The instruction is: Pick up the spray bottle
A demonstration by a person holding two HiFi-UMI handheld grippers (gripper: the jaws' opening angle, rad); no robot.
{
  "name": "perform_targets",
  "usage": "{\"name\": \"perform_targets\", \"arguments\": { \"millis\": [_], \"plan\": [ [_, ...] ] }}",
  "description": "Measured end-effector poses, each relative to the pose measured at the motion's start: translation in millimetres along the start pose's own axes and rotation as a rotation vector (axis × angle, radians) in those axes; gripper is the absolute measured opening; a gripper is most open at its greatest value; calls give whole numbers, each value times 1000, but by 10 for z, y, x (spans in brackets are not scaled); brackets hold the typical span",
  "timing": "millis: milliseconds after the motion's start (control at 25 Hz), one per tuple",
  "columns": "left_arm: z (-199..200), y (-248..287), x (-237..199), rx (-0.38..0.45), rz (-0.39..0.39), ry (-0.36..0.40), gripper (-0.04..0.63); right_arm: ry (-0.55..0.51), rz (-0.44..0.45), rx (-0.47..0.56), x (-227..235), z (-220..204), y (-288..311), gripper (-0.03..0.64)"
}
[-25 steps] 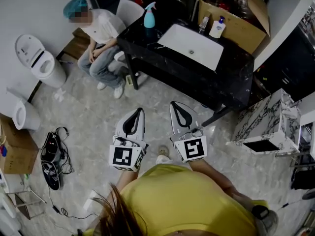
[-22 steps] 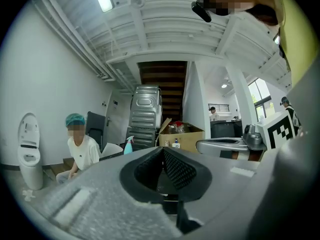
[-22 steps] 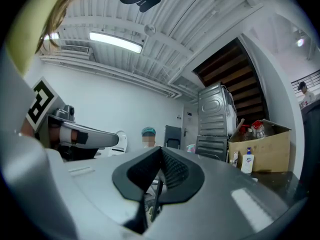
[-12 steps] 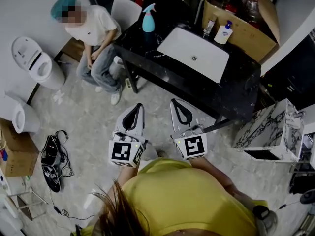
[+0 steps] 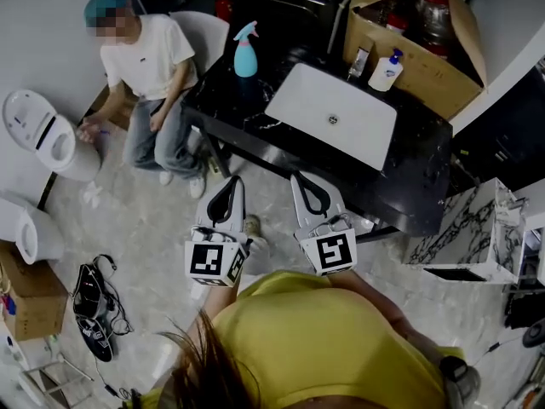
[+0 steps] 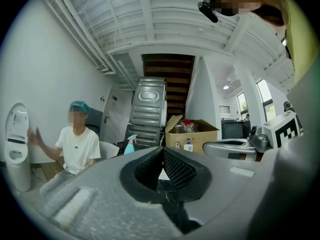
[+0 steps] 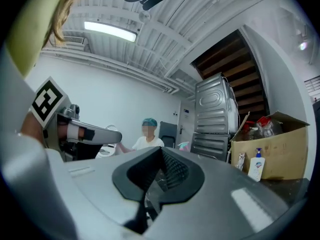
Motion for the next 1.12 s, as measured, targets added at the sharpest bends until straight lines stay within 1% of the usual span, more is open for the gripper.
{"name": "perform_targets", "arguments": {
  "millis": [120,280,440,640,880,1120],
  "plan": [
    [-3,409,-307,-1,-13,2,5,0,-20,-1,169,-132,430,2],
    [17,913,-698,2,-41,25,5,-18,-38,-25,362,-277,1021,2],
    [-45,1403,-1081,3,-73,19,5,-21,-63,-37,534,-478,1580,2],
    [-170,1948,-1461,-10,-130,9,5,-22,-98,-61,705,-710,2177,2],
    [-399,2380,-1748,-50,-180,-20,5,-33,-113,-108,834,-974,2579,2],
    [-565,2680,-1924,-70,-192,-34,5,-28,-105,-156,917,-1146,2777,2]
  ]
}}
Point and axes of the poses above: the fingertips, and each gripper's own axes: y forward along the fingers, x to its right, z out of its top, the point moved 4 cm from there along -y, backward along the fingers, and after that the axes turned 12 degrees about x, right-handed, at the moved point
